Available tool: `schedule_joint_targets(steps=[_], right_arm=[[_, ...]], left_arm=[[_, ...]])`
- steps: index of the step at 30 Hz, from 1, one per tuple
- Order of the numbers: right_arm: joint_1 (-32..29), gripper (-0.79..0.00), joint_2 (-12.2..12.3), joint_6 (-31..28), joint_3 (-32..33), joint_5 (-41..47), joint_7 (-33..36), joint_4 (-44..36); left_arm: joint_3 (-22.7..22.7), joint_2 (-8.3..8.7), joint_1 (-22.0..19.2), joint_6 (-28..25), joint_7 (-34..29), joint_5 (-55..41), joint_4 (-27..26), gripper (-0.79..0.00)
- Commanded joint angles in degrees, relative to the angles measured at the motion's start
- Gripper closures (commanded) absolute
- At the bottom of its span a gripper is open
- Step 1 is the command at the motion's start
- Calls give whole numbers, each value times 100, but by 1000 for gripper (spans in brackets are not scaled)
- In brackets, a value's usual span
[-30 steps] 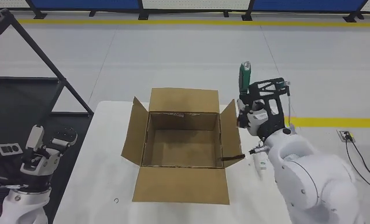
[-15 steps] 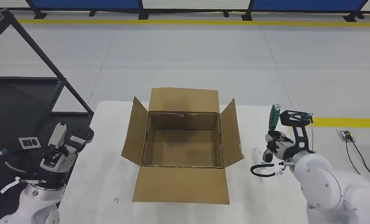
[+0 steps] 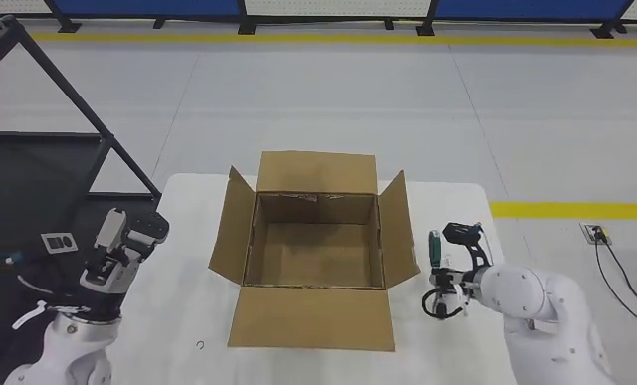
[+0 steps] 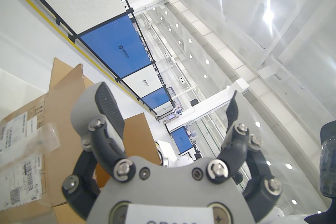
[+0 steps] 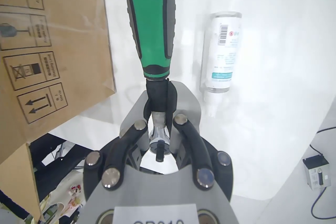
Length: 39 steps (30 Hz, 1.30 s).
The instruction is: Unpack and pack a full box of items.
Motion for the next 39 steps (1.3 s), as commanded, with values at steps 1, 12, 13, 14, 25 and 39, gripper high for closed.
schedule_joint_targets(steps=[1, 12, 13, 14, 25, 39], right_arm=[[127, 0, 2, 21, -161, -101, 48, 256], [689, 0, 3, 152, -617, -263, 90, 1275], [725, 0, 4, 148, -624, -231, 75, 1340], [756, 0, 8, 144, -632, -224, 72, 1417], [1032, -145, 33, 159, -766, -133, 68, 2035], [567, -237, 144, 234, -489, 25, -75, 761]], left_arm=[[17, 0, -5, 0, 14, 12, -1, -785], [-5, 8, 6, -4, 50, 23, 4, -785], [-10, 8, 7, -1, 50, 21, 0, -785], [-16, 10, 9, 4, 48, 17, -8, -785], [-67, 20, 14, -2, 37, -14, -17, -785], [-97, 29, 39, -28, 15, -61, -22, -785]])
